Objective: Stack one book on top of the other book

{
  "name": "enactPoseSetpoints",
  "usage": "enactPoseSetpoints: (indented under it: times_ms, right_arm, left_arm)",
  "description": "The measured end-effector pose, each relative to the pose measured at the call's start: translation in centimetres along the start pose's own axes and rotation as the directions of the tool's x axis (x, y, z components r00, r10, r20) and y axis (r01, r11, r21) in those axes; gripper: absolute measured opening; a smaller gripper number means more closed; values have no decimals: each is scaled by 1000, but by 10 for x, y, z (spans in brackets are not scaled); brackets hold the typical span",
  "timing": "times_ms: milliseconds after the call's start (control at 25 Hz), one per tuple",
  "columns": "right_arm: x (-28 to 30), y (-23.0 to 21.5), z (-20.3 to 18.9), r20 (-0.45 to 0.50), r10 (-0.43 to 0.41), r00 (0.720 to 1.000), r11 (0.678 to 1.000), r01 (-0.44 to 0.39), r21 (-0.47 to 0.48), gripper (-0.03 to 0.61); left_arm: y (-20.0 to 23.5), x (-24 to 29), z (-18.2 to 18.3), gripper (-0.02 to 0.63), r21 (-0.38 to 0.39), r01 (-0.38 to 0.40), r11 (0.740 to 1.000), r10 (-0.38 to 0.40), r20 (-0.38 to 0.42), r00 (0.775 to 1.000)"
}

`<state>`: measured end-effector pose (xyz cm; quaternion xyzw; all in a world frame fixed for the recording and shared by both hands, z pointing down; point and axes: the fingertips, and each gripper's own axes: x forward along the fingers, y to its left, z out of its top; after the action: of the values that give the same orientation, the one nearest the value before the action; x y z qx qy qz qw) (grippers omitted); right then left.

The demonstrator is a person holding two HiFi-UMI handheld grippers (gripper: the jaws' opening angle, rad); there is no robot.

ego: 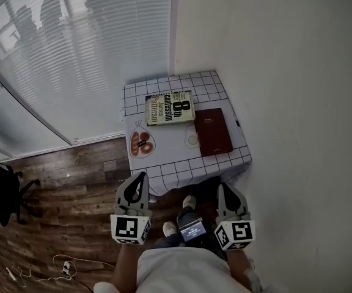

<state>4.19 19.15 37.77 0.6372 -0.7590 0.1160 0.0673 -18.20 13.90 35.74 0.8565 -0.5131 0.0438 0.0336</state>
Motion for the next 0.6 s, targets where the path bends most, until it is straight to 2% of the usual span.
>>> enactPoseSetpoints:
  times_ms: [240,600]
  right_arm:
    - [45,-11,-5,-33,30,999,999,-29,15,8]
    - [140,-46,0,-94,79,992,996,-83,-39,8]
  left_arm:
    - [18,38,-5,9,-5,-32,999,32,-17,999]
    - [45,121,-11,9,1,-60,998,60,-68,996]
